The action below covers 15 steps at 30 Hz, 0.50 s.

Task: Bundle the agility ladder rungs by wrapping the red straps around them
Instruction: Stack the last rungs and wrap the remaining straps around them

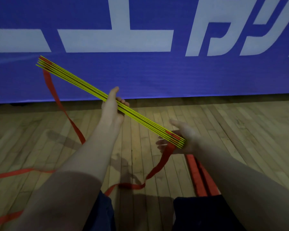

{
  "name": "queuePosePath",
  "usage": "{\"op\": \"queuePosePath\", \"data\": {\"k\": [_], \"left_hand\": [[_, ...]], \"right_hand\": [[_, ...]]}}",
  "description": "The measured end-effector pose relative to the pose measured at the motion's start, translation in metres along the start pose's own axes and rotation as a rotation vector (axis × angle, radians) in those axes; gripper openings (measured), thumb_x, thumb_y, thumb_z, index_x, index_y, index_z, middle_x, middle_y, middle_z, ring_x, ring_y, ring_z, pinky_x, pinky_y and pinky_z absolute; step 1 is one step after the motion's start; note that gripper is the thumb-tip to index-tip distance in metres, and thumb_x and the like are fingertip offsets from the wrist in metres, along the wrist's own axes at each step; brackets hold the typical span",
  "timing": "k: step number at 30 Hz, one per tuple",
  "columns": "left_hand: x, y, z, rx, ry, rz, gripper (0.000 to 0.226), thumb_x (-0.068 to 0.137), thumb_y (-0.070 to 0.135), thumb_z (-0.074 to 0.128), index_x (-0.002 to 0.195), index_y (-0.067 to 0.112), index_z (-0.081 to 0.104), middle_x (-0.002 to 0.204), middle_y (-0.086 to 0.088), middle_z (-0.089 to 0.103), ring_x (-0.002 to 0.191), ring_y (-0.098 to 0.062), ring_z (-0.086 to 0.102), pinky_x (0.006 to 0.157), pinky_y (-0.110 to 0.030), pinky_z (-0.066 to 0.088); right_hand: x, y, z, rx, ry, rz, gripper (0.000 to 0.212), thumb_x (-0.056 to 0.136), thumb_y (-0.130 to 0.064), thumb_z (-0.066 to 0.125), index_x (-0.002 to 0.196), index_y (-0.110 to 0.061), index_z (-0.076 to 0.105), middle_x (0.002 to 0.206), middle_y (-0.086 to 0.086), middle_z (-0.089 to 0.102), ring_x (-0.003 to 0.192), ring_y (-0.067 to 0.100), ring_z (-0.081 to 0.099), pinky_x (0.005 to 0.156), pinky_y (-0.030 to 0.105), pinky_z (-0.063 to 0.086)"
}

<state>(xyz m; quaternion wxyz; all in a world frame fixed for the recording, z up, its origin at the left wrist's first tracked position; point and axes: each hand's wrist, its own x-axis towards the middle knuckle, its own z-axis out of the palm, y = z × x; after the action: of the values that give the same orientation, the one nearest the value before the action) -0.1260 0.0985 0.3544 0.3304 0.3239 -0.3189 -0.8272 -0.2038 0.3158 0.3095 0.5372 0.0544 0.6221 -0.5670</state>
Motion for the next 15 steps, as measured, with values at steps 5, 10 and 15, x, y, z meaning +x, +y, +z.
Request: {"op": "queuePosePath", "data": {"k": [5,10,15], "left_hand": [[-0.007,-0.011,0.005,0.069,-0.036,-0.092,0.028,0.089,0.019,0.063,0.068,0.013,0.046,0.038,0.002,0.037,0.032,-0.011,0.040,0.040,-0.018,0.038],[-0.034,-0.040,0.025,0.267,-0.202,-0.142,0.024,0.091,0.024,0.062,0.076,0.008,0.052,0.049,-0.003,0.049,0.045,-0.016,0.055,0.053,-0.027,0.052],[-0.046,-0.040,0.022,0.689,-0.536,-0.148,0.059,0.080,0.075,0.036,0.088,0.021,0.059,0.089,-0.001,0.065,0.091,-0.018,0.059,0.094,-0.041,0.044]], "right_hand": [[-0.021,-0.010,0.014,-0.758,-0.210,-0.160,0.078,0.082,-0.075,0.045,0.112,-0.005,0.062,0.094,0.016,0.073,0.089,0.028,0.071,0.081,0.040,0.054],[-0.019,-0.006,0.049,-0.681,-0.074,-0.383,0.035,0.078,-0.023,0.075,0.104,-0.006,0.059,0.080,0.011,0.061,0.064,0.024,0.061,0.058,0.035,0.052],[-0.022,-0.013,0.050,-0.349,0.104,-0.559,0.014,0.063,-0.003,0.060,0.062,-0.017,0.059,0.049,0.004,0.041,0.041,0.017,0.033,0.044,0.023,0.022]]}}
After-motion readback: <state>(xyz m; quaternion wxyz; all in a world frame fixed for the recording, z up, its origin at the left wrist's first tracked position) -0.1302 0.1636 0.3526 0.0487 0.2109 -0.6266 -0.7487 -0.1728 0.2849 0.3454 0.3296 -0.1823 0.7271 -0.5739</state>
